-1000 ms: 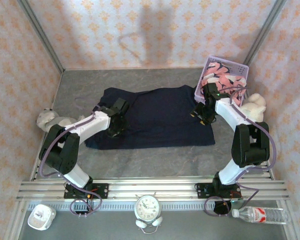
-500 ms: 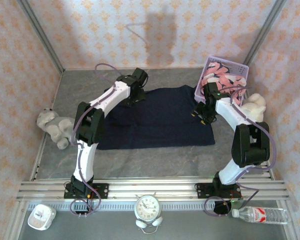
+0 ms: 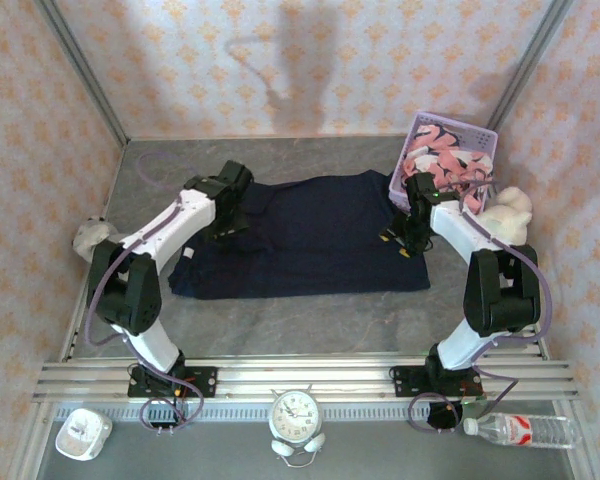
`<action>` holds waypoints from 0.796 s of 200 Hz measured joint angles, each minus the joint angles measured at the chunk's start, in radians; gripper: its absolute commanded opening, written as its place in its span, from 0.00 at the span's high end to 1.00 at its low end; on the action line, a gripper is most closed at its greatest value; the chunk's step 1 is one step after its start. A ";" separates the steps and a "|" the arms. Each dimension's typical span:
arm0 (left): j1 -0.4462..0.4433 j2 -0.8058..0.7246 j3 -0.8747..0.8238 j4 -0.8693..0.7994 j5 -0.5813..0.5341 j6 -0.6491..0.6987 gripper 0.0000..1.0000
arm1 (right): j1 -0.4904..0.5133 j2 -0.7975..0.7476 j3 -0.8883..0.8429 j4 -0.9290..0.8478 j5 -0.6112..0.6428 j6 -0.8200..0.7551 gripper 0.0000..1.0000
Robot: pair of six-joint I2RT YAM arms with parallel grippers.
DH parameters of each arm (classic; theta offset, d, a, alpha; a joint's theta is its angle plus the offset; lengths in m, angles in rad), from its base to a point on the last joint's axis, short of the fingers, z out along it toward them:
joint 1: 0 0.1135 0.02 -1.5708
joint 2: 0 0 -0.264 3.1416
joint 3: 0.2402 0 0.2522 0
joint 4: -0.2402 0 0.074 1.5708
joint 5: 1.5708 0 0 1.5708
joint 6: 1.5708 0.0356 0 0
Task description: Fold and stack the mixed laundry pile
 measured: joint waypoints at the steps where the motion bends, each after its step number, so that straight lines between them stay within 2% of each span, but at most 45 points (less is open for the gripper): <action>1: 0.002 0.000 -0.004 0.001 0.000 0.001 0.44 | 0.000 0.000 0.000 0.000 0.000 0.000 0.48; 31: 0.076 0.005 -0.096 0.035 -0.015 0.018 0.45 | 0.000 0.000 0.000 0.000 -0.008 0.000 0.48; 72: 0.085 0.089 -0.060 0.124 -0.042 0.039 0.51 | 0.000 0.008 0.000 -0.001 -0.014 0.000 0.48; 87: 0.092 0.147 -0.035 0.153 -0.042 0.044 0.58 | 0.000 0.011 0.002 -0.002 -0.014 0.000 0.48; 102: 0.099 0.200 -0.014 0.172 -0.042 0.053 0.71 | 0.000 0.015 0.005 -0.006 -0.014 0.000 0.48; 114: 0.105 0.238 0.008 0.175 -0.045 0.058 0.74 | 0.000 0.018 0.011 -0.013 -0.013 0.000 0.48; 148: 0.129 0.293 0.085 0.161 -0.064 0.062 0.75 | 0.000 0.024 0.027 -0.021 -0.006 -0.001 0.48; 159: 0.147 0.310 0.131 0.148 -0.066 0.059 0.72 | 0.000 0.026 0.028 -0.023 -0.006 -0.004 0.48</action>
